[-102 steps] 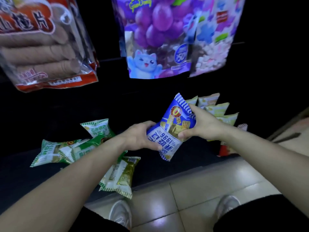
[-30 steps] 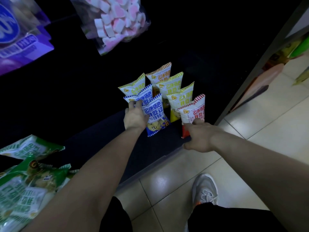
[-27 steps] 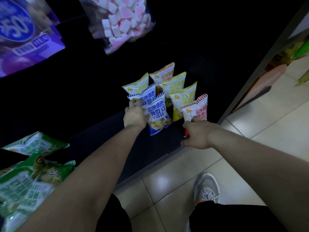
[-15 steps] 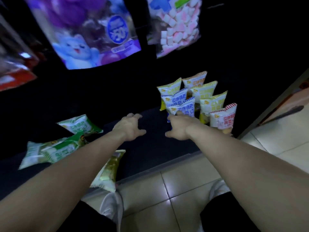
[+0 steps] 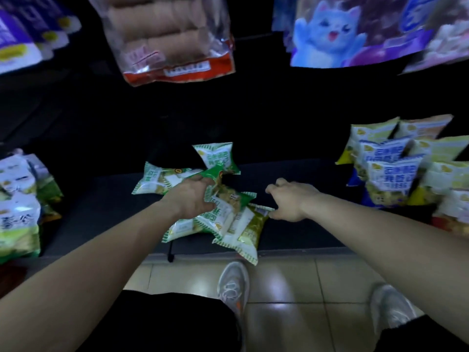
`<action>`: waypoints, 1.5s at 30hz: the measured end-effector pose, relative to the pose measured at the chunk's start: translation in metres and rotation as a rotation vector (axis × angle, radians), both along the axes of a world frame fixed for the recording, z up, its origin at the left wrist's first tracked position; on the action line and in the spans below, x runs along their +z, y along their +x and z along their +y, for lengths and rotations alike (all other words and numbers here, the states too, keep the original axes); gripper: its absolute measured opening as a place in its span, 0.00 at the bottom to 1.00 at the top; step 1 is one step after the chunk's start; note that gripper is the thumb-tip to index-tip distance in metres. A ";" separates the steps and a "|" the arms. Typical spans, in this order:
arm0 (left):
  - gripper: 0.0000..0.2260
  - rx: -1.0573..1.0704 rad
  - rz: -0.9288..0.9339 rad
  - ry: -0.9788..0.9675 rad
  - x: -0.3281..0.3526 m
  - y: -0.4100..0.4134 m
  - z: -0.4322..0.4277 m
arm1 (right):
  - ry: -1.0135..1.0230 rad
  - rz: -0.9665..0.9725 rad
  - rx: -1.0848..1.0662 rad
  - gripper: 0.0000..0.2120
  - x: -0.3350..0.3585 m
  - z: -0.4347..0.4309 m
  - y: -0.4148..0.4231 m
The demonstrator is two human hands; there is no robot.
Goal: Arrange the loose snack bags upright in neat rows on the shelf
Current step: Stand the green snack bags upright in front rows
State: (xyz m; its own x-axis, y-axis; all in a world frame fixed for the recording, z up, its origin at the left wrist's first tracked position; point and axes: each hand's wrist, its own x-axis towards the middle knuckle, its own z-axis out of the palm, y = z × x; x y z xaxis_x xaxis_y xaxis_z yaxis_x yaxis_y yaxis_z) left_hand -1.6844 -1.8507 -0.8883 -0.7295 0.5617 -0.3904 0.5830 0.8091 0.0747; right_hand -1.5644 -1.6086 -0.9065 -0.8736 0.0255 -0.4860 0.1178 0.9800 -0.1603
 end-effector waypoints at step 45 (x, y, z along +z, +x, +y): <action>0.44 0.045 -0.440 0.720 0.068 0.053 0.107 | -0.336 0.646 -0.571 0.48 0.092 0.078 0.071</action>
State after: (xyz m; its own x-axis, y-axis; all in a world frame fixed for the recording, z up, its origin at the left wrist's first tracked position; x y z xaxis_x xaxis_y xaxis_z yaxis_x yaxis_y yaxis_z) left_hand -1.6318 -1.7438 -0.8201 -0.6223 0.7563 -0.2017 0.3487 0.4986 0.7936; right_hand -1.4930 -1.5310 -0.8147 -0.8761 0.4812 0.0316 0.3569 0.6910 -0.6287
